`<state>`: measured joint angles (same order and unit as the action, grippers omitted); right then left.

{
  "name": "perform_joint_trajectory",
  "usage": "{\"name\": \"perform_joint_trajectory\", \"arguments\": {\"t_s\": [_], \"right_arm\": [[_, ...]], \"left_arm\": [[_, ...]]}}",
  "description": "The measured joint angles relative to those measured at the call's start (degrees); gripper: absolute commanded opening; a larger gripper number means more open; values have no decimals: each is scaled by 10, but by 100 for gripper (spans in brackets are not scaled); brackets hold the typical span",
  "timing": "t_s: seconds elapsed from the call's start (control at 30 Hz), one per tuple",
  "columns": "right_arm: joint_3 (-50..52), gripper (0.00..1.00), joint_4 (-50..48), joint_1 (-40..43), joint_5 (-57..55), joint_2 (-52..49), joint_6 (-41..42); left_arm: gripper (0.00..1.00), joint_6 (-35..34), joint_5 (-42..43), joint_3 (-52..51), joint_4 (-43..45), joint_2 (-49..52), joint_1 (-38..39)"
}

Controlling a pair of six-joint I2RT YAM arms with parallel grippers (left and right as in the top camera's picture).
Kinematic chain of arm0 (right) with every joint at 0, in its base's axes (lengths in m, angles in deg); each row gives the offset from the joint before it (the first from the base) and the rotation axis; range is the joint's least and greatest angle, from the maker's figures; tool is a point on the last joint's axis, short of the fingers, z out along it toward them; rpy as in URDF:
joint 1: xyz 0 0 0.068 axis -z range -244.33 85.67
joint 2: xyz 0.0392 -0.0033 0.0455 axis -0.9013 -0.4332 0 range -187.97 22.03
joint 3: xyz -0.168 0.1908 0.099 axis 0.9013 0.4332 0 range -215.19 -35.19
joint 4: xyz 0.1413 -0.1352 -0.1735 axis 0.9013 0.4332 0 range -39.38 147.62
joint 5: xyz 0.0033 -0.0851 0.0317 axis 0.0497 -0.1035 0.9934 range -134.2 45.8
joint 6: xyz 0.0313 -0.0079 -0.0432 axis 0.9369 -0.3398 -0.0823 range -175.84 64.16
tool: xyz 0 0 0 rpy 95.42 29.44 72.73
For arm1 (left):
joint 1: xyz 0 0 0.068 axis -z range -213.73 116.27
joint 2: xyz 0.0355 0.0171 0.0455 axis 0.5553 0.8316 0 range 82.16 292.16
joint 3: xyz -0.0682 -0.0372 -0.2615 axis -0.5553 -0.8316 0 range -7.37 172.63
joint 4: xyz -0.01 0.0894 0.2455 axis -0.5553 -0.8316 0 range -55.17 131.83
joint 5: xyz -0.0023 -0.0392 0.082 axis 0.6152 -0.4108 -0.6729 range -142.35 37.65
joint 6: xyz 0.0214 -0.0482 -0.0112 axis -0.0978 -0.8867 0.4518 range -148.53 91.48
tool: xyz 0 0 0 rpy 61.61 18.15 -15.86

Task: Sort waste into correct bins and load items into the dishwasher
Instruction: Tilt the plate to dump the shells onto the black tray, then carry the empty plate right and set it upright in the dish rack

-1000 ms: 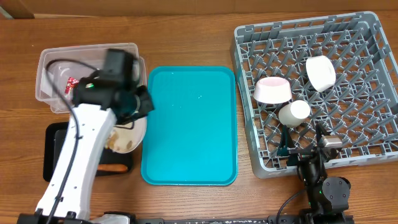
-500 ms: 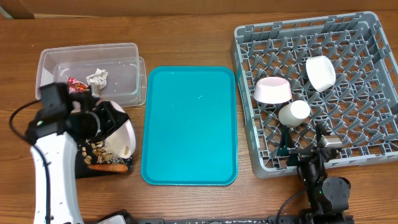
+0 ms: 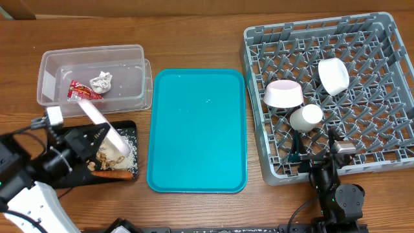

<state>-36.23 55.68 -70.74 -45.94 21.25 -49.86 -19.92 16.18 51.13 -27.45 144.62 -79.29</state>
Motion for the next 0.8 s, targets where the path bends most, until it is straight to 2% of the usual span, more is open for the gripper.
{"name": "perform_joint_trajectory", "arguments": {"t_s": [0.3,0.67,0.8], "right_arm": [[0,100,0,0,0,0,0],[0,100,0,0,0,0,0],[0,100,0,0,0,0,0]], "left_arm": [[4,138,126,-45,-52,0,-56],[4,171,143,-54,-70,0,-66],[4,171,138,-47,-71,0,-30]]}}
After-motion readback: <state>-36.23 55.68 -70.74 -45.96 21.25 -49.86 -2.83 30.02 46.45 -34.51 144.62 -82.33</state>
